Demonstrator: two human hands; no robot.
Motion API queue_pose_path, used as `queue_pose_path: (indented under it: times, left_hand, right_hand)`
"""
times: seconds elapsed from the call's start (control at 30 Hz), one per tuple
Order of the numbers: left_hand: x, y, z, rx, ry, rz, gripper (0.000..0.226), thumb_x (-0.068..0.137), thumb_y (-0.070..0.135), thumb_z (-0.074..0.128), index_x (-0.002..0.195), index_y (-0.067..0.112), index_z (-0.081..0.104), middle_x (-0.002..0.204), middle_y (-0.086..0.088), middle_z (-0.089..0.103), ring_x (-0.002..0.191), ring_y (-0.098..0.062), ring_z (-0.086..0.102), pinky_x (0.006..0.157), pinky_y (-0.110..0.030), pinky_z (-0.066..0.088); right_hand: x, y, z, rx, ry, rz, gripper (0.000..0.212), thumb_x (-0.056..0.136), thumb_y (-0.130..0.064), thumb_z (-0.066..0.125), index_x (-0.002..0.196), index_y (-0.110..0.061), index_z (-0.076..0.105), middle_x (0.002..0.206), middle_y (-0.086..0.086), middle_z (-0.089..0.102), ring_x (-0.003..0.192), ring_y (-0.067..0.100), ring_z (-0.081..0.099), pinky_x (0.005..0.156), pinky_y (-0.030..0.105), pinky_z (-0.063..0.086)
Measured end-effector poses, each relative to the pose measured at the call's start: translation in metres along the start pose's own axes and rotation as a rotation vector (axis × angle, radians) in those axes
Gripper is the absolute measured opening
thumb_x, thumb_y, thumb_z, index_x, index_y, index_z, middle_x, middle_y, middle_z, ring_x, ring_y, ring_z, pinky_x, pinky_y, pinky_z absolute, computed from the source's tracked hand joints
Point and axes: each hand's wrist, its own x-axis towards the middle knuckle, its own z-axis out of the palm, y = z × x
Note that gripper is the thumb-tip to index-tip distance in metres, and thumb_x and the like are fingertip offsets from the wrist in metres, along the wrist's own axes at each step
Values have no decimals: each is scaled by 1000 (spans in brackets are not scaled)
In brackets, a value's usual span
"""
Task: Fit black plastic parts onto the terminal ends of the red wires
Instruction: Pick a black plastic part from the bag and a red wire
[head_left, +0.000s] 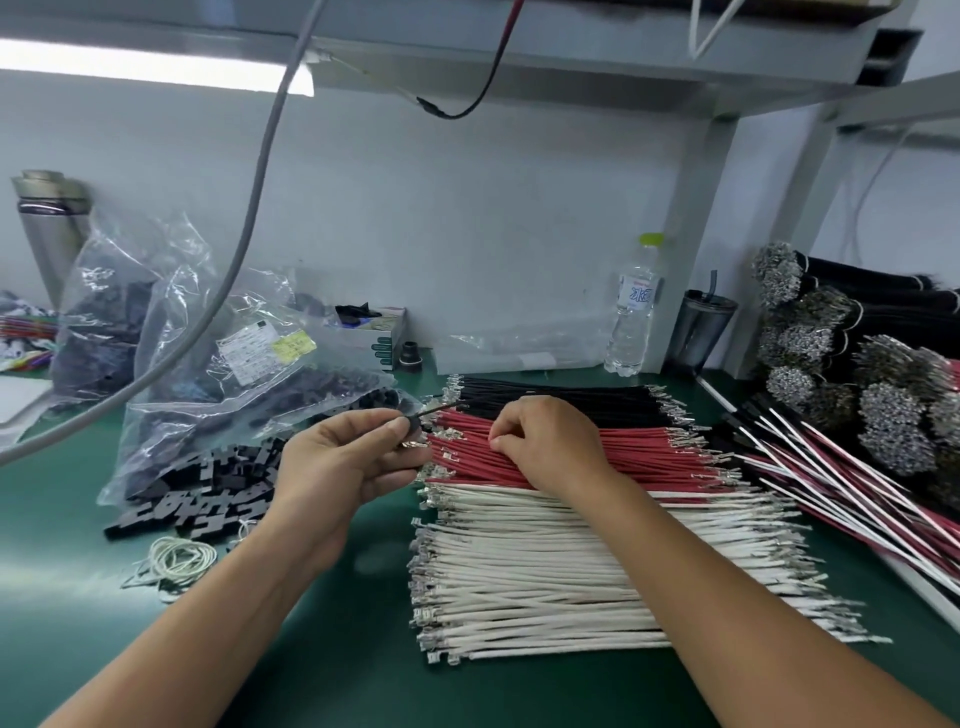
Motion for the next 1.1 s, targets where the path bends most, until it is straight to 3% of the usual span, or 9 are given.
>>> queue_pose_path:
  times: [0.23, 0.4, 0.57, 0.73, 1.1]
  left_hand:
    - [1, -1, 1, -49, 8, 7, 21, 74, 17, 78, 94, 9, 75, 97, -20, 78, 81, -32, 79, 55, -27, 61]
    - [2, 4, -3, -135, 22, 8, 30, 74, 14, 75, 104, 9, 72, 95, -20, 78, 77, -28, 78, 57, -28, 61]
    - [-6, 5, 3, -36, -108, -51, 24, 70, 18, 79, 92, 9, 81, 95, -22, 77, 77, -28, 78, 59, -28, 62]
    - [-13, 6, 7, 0, -216, -87, 28, 62, 23, 84, 87, 10, 83, 95, -23, 77, 77, -28, 78, 58, -28, 62]
    - [-14, 8, 6, -23, -274, -113, 20, 71, 18, 78, 89, 9, 82, 94, -24, 77, 74, -26, 78, 60, -28, 63]
  right_hand:
    - [-6, 0, -9, -182, 67, -203, 9, 97, -32, 61, 93, -30, 69, 92, -14, 65, 97, 10, 60, 72, 28, 43]
    - [-27, 4, -23, 64, 36, -235, 16, 99, -24, 59, 108, -32, 69, 100, -18, 63, 92, 4, 60, 79, 27, 49]
    - [-57, -4, -28, 285, 178, -289, 12, 94, -20, 67, 98, -27, 76, 89, -17, 61, 81, 4, 61, 69, 26, 51]
    - [-65, -16, -28, 333, 257, -310, 7, 90, -25, 71, 90, -27, 77, 84, -17, 59, 75, 7, 60, 62, 30, 51]
    - [-64, -15, -28, 493, 276, -313, 3, 87, -17, 77, 89, -19, 78, 82, -12, 63, 77, 13, 64, 65, 37, 54]
